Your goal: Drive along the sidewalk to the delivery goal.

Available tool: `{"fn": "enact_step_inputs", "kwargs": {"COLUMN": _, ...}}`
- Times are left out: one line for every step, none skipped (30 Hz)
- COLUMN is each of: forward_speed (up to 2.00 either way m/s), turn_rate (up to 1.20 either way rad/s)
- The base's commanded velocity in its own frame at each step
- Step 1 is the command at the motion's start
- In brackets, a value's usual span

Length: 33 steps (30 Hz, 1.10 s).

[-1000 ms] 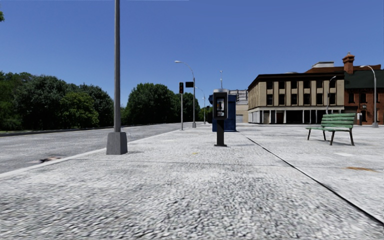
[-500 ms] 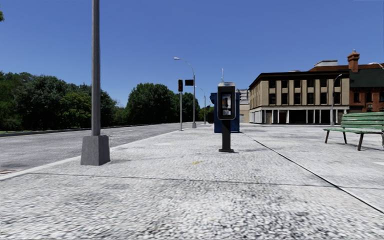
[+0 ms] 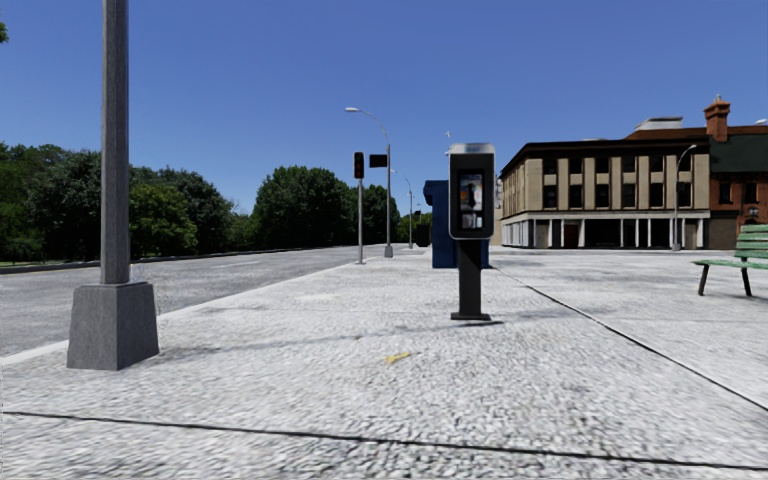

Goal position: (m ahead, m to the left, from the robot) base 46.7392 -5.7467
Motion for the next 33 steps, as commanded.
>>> {"fn": "enact_step_inputs", "kwargs": {"forward_speed": 2.00, "turn_rate": 0.00}}
{"fn": "enact_step_inputs", "kwargs": {"forward_speed": 2.00, "turn_rate": 0.00}}
{"fn": "enact_step_inputs", "kwargs": {"forward_speed": 2.00, "turn_rate": 0.00}}
{"fn": "enact_step_inputs", "kwargs": {"forward_speed": 2.00, "turn_rate": 0.00}}
{"fn": "enact_step_inputs", "kwargs": {"forward_speed": 2.00, "turn_rate": 0.00}}
{"fn": "enact_step_inputs", "kwargs": {"forward_speed": 2.00, "turn_rate": 0.00}}
{"fn": "enact_step_inputs", "kwargs": {"forward_speed": 2.00, "turn_rate": 0.00}}
{"fn": "enact_step_inputs", "kwargs": {"forward_speed": 2.00, "turn_rate": 0.00}}
{"fn": "enact_step_inputs", "kwargs": {"forward_speed": 2.00, "turn_rate": 0.00}}
{"fn": "enact_step_inputs", "kwargs": {"forward_speed": 2.00, "turn_rate": 0.00}}
{"fn": "enact_step_inputs", "kwargs": {"forward_speed": 2.00, "turn_rate": 0.00}}
{"fn": "enact_step_inputs", "kwargs": {"forward_speed": 2.00, "turn_rate": 0.00}}
{"fn": "enact_step_inputs", "kwargs": {"forward_speed": 2.00, "turn_rate": 0.00}}
{"fn": "enact_step_inputs", "kwargs": {"forward_speed": 2.00, "turn_rate": 0.00}}
{"fn": "enact_step_inputs", "kwargs": {"forward_speed": 2.00, "turn_rate": 0.00}}
{"fn": "enact_step_inputs", "kwargs": {"forward_speed": 2.00, "turn_rate": 0.00}}
{"fn": "enact_step_inputs", "kwargs": {"forward_speed": 2.00, "turn_rate": 0.00}}
{"fn": "enact_step_inputs", "kwargs": {"forward_speed": 2.00, "turn_rate": 0.00}}
{"fn": "enact_step_inputs", "kwargs": {"forward_speed": 2.00, "turn_rate": 0.00}}
{"fn": "enact_step_inputs", "kwargs": {"forward_speed": 2.00, "turn_rate": 0.00}}
{"fn": "enact_step_inputs", "kwargs": {"forward_speed": 2.00, "turn_rate": 0.00}}
{"fn": "enact_step_inputs", "kwargs": {"forward_speed": 2.00, "turn_rate": 0.00}}
{"fn": "enact_step_inputs", "kwargs": {"forward_speed": 2.00, "turn_rate": 0.00}}
{"fn": "enact_step_inputs", "kwargs": {"forward_speed": 2.00, "turn_rate": 0.00}}
{"fn": "enact_step_inputs", "kwargs": {"forward_speed": 2.00, "turn_rate": 0.00}}
{"fn": "enact_step_inputs", "kwargs": {"forward_speed": 2.00, "turn_rate": 0.00}}
{"fn": "enact_step_inputs", "kwargs": {"forward_speed": 2.00, "turn_rate": 0.00}}
{"fn": "enact_step_inputs", "kwargs": {"forward_speed": 2.00, "turn_rate": 0.00}}
{"fn": "enact_step_inputs", "kwargs": {"forward_speed": 2.00, "turn_rate": 0.00}}
{"fn": "enact_step_inputs", "kwargs": {"forward_speed": 2.00, "turn_rate": 0.00}}
{"fn": "enact_step_inputs", "kwargs": {"forward_speed": 2.00, "turn_rate": 0.00}}
{"fn": "enact_step_inputs", "kwargs": {"forward_speed": 2.00, "turn_rate": 0.00}}
{"fn": "enact_step_inputs", "kwargs": {"forward_speed": 2.00, "turn_rate": 0.00}}
